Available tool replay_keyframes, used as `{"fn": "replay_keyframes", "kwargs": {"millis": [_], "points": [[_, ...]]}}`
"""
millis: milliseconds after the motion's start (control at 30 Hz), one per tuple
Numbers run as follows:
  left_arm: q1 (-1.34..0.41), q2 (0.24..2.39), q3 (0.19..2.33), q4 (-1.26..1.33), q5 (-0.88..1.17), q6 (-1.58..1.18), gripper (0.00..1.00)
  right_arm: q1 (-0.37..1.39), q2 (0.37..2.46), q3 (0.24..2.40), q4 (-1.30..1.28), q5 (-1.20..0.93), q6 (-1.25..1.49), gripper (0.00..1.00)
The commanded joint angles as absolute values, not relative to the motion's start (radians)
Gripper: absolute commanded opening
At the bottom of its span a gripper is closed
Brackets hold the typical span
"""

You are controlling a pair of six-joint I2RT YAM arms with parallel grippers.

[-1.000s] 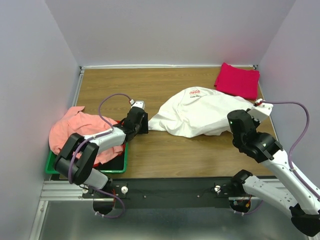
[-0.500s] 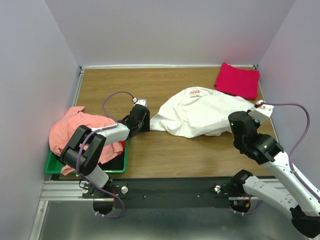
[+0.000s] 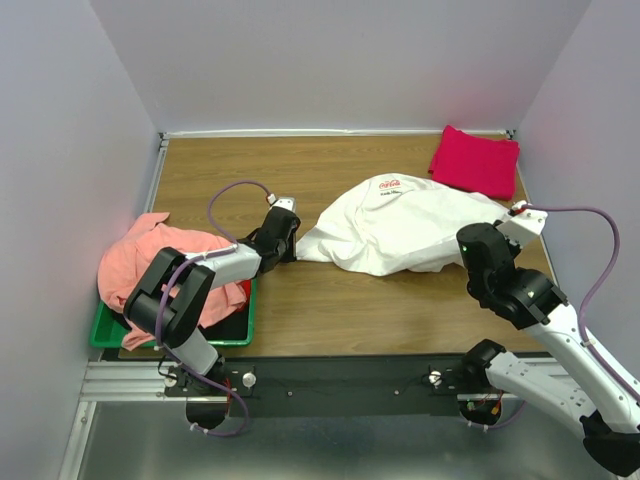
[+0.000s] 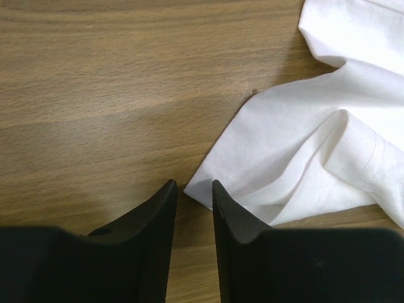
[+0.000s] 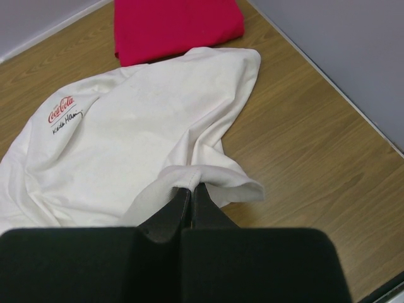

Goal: Fold and stack the t-shirts
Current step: Flatten the tshirt out

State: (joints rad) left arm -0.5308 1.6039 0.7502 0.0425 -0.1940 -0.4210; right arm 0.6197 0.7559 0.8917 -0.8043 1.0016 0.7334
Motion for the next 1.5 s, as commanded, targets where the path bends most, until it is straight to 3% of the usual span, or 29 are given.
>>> {"fn": "replay_keyframes", "kwargs": {"millis": [0, 133, 300, 767, 867, 900, 1233, 1467], "points": [[-0.528, 1.614, 0.759, 0.006, -0.181, -0.416, 0.36, 0.614, 0.741, 0.882, -0.801, 1.006, 0.752, 0.0], [-0.529, 1.608, 0.755, 0.002, -0.176, -0.423, 0.36, 0.614, 0.742, 0.884, -0.799, 1.008, 0.75, 0.0], [-0.531, 1.614, 0.761, 0.002, -0.164, -0.423, 0.28, 0.614, 0.744, 0.884, -0.796, 1.009, 0.75, 0.0], [-0.555, 1.624, 0.75, 0.003, -0.12, -0.43, 0.28, 0.614, 0.739, 0.882, -0.796, 1.009, 0.747, 0.0], [-0.555, 1.641, 0.75, 0.006, -0.117, -0.431, 0.14, 0.614, 0.738, 0.882, -0.795, 1.008, 0.749, 0.01], [-0.557, 1.64, 0.75, 0.009, -0.118, -0.433, 0.0, 0.614, 0.738, 0.882, -0.795, 1.008, 0.747, 0.0], [-0.523, 1.525, 0.891, -0.032, -0.251, -0.417, 0.0, 0.614, 0.804, 0.911, -0.77, 0.994, 0.721, 0.0], [-0.404, 1.379, 1.118, -0.025, -0.216, -0.399, 0.0, 0.612, 0.971, 0.985, -0.54, 0.965, 0.569, 0.0]]}}
